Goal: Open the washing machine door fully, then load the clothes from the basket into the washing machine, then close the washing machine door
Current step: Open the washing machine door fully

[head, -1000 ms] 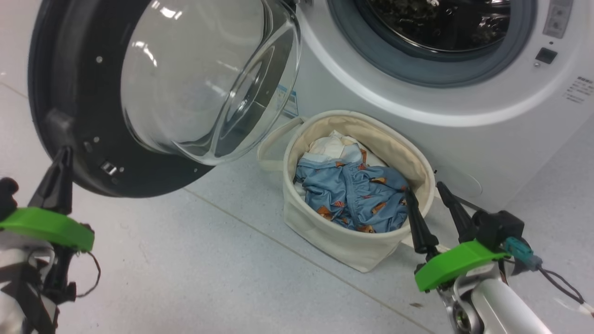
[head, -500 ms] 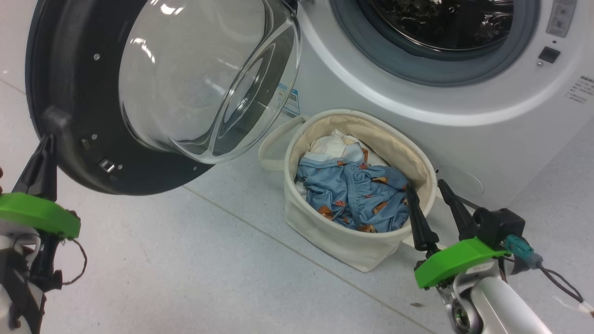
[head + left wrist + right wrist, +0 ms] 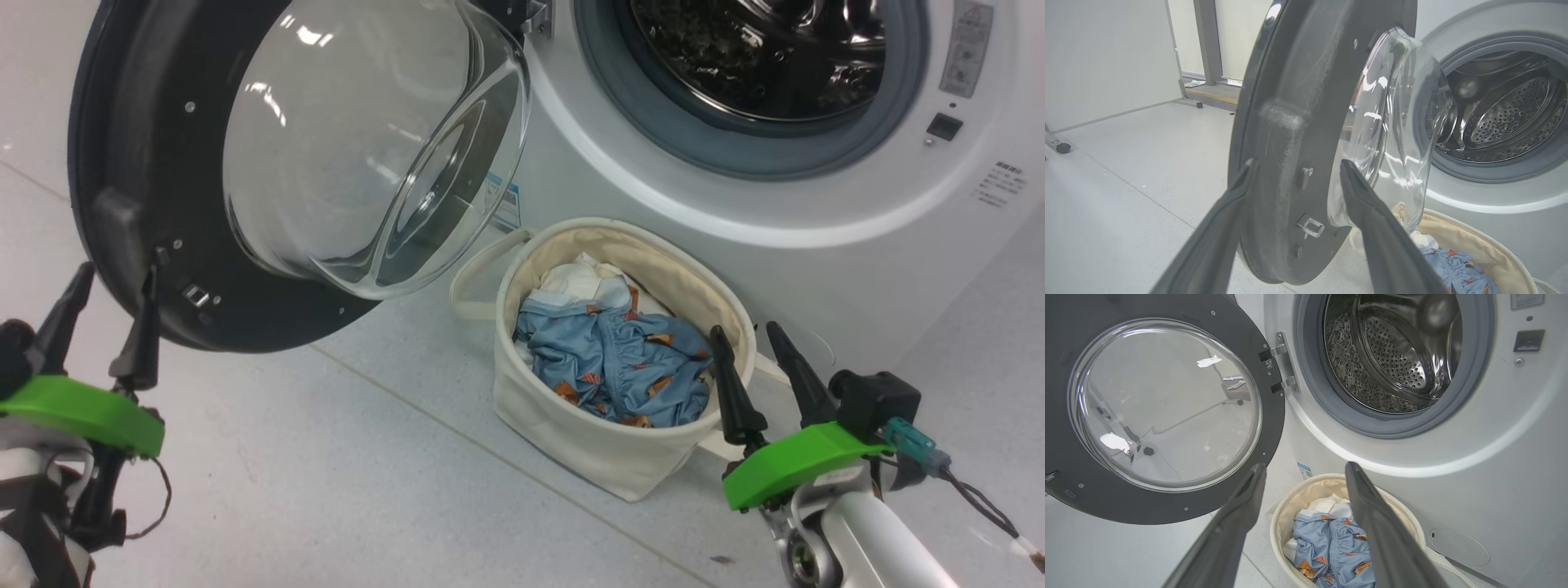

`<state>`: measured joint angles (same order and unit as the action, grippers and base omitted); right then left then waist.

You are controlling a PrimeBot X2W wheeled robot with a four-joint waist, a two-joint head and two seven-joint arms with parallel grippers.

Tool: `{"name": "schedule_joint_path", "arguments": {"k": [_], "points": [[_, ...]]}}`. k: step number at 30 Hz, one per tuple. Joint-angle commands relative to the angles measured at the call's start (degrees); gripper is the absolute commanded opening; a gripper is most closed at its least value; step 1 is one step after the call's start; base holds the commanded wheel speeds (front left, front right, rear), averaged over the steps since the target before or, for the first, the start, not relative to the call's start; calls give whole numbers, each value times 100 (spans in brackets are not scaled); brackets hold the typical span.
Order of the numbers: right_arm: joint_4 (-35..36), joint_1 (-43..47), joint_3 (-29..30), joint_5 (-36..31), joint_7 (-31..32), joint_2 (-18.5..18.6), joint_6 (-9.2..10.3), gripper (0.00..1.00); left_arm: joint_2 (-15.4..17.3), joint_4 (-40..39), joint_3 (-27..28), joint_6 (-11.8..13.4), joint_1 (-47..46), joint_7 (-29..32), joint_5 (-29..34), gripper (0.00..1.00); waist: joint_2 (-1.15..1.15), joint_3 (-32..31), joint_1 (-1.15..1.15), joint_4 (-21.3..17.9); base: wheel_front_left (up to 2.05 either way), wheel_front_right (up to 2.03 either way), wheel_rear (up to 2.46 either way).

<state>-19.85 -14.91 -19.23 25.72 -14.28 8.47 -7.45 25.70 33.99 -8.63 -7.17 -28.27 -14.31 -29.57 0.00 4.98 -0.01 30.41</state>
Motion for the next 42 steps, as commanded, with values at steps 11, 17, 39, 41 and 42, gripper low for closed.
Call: {"name": "schedule_joint_path", "arguments": {"k": [11, 17, 39, 41, 42], "points": [[303, 89, 6, -49, -72, -138, -3, 100, 149, -1132, 155, 47, 271, -67, 19, 100, 0, -415, 1, -283, 0, 0, 0], [429, 149, 91, -143, -72, -69, -3, 100, 110, -1318, 226, 141, 624, -68, 32, 100, 0, -510, 1, -834, 0, 0, 0], [904, 224, 230, -311, -72, 229, -3, 100, -322, -1956, 1531, 90, 1861, -69, -77, 100, 0, -530, 1, -3270, 0, 0, 0], [919, 214, 226, -311, -72, 262, -3, 100, -383, -2014, 1687, 83, 1953, -69, -55, 100, 0, -514, 1, -3388, 0, 0, 0], [924, 214, 233, -306, -72, 277, -3, 100, -409, -2042, 1740, 78, 1986, -69, -25, 100, 0, -515, 1, -3426, 0, 0, 0]]}}
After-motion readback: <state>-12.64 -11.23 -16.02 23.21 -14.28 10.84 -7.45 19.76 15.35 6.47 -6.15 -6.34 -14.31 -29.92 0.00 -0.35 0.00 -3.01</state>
